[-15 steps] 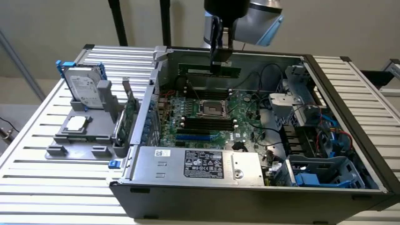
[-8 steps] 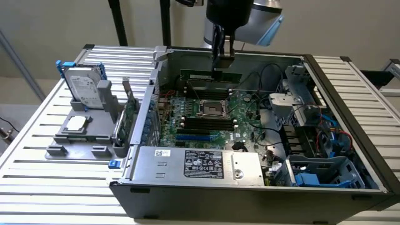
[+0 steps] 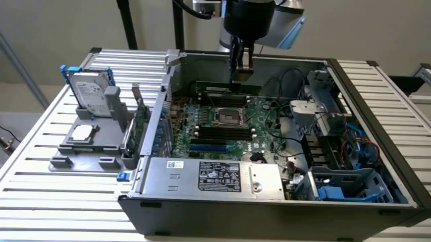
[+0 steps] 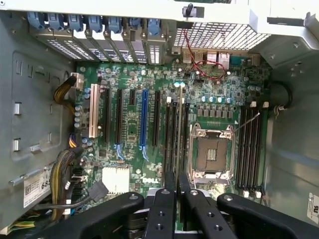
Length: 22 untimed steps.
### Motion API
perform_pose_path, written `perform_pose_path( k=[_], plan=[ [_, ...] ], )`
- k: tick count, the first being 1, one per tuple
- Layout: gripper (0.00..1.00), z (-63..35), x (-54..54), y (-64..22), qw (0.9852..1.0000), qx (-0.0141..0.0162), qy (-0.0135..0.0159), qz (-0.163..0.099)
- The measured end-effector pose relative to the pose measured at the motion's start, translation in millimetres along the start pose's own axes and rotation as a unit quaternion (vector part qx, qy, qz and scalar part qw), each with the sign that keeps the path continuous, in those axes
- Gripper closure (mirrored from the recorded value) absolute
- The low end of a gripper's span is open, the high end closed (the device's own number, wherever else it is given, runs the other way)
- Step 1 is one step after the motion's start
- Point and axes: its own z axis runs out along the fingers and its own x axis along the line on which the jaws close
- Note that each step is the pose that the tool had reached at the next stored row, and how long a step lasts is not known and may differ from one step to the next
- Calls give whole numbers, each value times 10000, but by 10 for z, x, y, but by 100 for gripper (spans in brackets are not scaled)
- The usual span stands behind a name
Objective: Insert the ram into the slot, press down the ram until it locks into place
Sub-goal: 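Insert the ram into the slot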
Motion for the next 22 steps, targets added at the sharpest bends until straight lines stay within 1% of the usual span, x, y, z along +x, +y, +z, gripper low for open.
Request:
perform_pose_path(
  k=[4, 13, 22],
  plan=[
    [87, 78, 5, -30, 10000, 0, 1, -20],
    [87, 238, 10, -119, 9998, -3, 7, -176],
    [87, 401, 12, -111, 9998, -3, 7, -195]
  ],
)
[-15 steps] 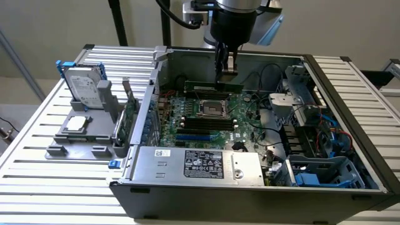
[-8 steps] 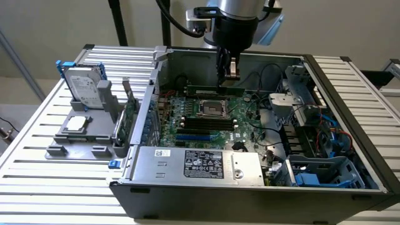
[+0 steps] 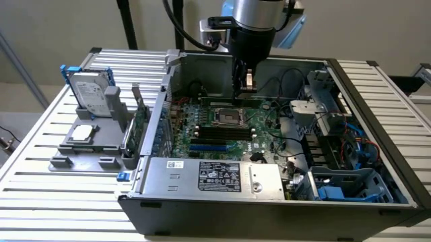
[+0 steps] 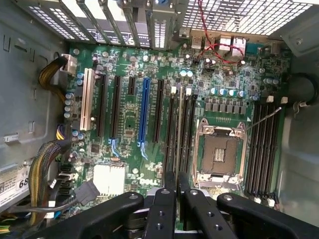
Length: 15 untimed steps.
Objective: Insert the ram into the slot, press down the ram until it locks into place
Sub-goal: 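Insert the ram into the slot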
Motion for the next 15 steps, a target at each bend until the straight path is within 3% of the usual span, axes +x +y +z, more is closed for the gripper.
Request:
perform_pose_path(
  k=[15],
  plan=[
    [87, 275, -47, 13, 10000, 0, -1, 34]
  ],
)
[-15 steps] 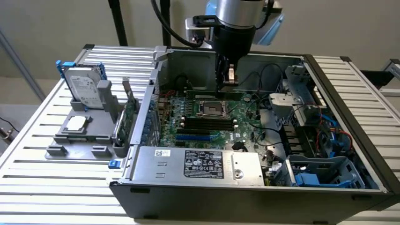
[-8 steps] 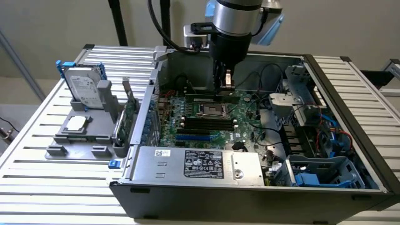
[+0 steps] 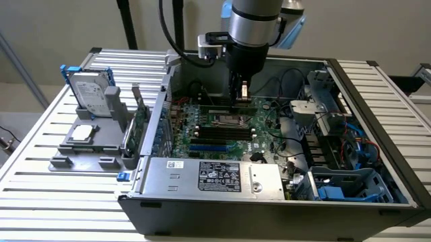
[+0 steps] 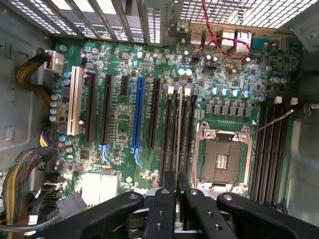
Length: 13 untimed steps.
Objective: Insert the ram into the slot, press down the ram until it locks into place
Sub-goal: 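Insert the ram into the slot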
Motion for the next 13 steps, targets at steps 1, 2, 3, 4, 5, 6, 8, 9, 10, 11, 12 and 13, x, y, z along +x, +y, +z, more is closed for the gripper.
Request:
perform_pose_path(
  k=[1, 2, 3, 4, 5, 6, 8, 9, 10, 11, 12, 13],
  plan=[
    [87, 18, 0, -1, 10000, 0, 0, 12],
    [87, 36, 1, -1, 10000, 0, -1, 22],
    [87, 54, 1, -2, 10000, 1, -1, 27],
    [87, 72, 1, -3, 10000, 1, -1, 29],
    [87, 91, 2, -3, 10000, 1, -1, 31],
    [87, 109, 2, -4, 10000, 1, -1, 32],
    [87, 145, 2, -6, 10000, 1, -2, 34],
    [87, 164, 3, -7, 10000, 1, -2, 35],
    [87, 181, 3, -7, 10000, 1, -1, 35],
    [87, 199, 3, -8, 10000, 0, 0, 35],
    [87, 218, 4, -9, 10000, 0, 2, 36],
    [87, 236, 4, -10, 10000, 1, 3, 38]
  ],
)
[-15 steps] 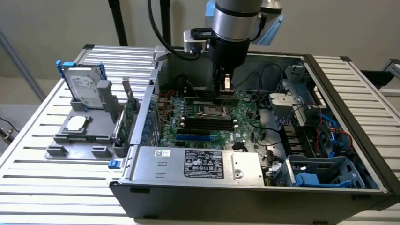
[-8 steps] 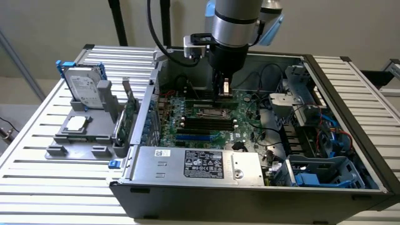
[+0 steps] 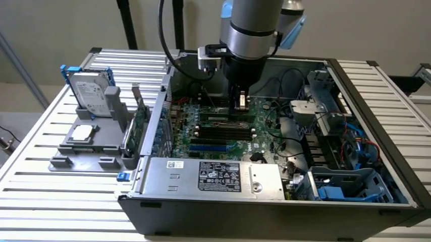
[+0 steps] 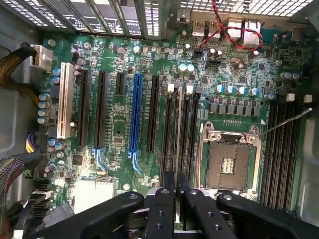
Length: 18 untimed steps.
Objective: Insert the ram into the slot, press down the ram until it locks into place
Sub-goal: 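Insert the ram into the slot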
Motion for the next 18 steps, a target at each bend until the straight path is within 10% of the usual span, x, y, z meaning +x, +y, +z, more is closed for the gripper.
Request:
perform_pose_path(
  k=[18],
  plan=[
    [87, 236, 4, -9, 10000, -4, 78, 42]
  ],
)
